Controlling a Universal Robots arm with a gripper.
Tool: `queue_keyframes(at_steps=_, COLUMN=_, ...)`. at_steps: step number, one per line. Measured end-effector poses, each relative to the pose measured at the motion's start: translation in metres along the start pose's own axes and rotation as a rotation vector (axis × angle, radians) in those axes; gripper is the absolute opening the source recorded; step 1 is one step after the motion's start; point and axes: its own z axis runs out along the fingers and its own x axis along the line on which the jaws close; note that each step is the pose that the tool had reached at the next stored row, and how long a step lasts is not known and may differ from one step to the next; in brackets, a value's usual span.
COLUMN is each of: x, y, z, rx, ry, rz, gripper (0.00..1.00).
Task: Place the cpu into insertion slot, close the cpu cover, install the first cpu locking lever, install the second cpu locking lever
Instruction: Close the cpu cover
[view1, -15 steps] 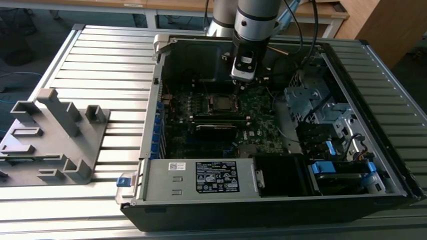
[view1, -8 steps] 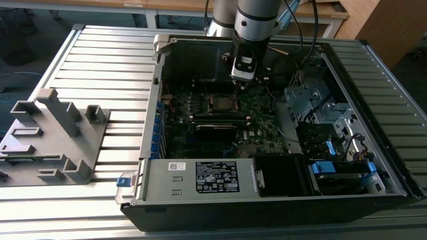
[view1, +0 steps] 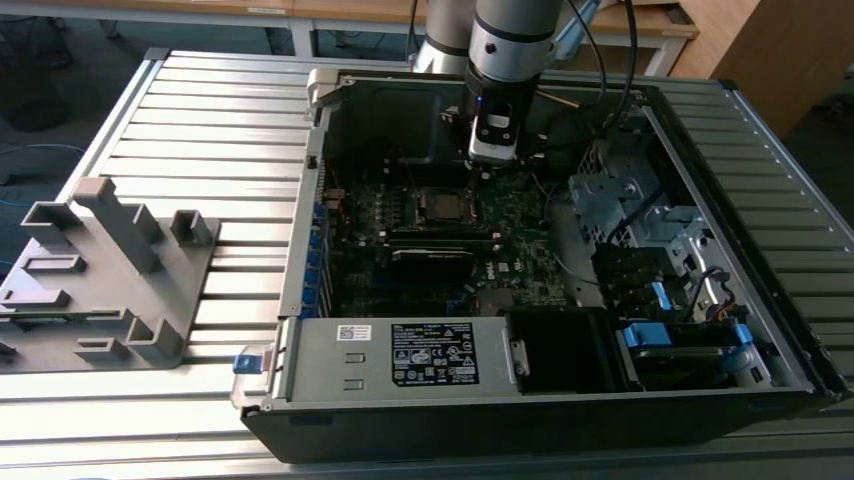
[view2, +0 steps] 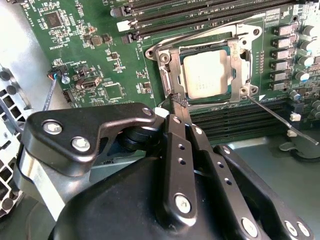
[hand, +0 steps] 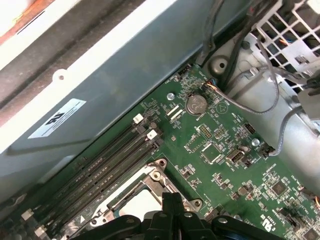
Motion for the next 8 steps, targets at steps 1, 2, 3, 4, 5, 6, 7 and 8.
queue_keyframes(at_steps=1, x=0.0, y=0.0, z=0.0, rx=0.0, ry=0.0001, rz=0.0, gripper=0.11)
queue_keyframes(at_steps=2, x=0.0, y=0.0, z=0.0, rx=0.0, ry=0.0001, rz=0.0, gripper=0.11)
queue_keyframes(at_steps=3, x=0.0, y=0.0, z=0.0, rx=0.0, ry=0.0001, rz=-0.001, gripper=0.11)
queue_keyframes(at_steps=4, x=0.0, y=0.0, z=0.0, rx=-0.0001, ry=0.0001, rz=-0.001, gripper=0.11)
queue_keyframes(at_steps=5, x=0.0, y=0.0, z=0.0, rx=-0.0001, ry=0.0001, rz=-0.001, gripper=0.11)
queue_keyframes(at_steps=6, x=0.0, y=0.0, z=0.0, rx=0.0, ry=0.0001, rz=-0.001, gripper=0.11)
queue_keyframes(at_steps=7, x=0.0, y=0.0, z=0.0, rx=0.0, ry=0.0001, rz=-0.001, gripper=0.11)
queue_keyframes(at_steps=8, x=0.0, y=0.0, z=0.0, rx=0.0, ry=0.0001, rz=-0.001, gripper=0.11)
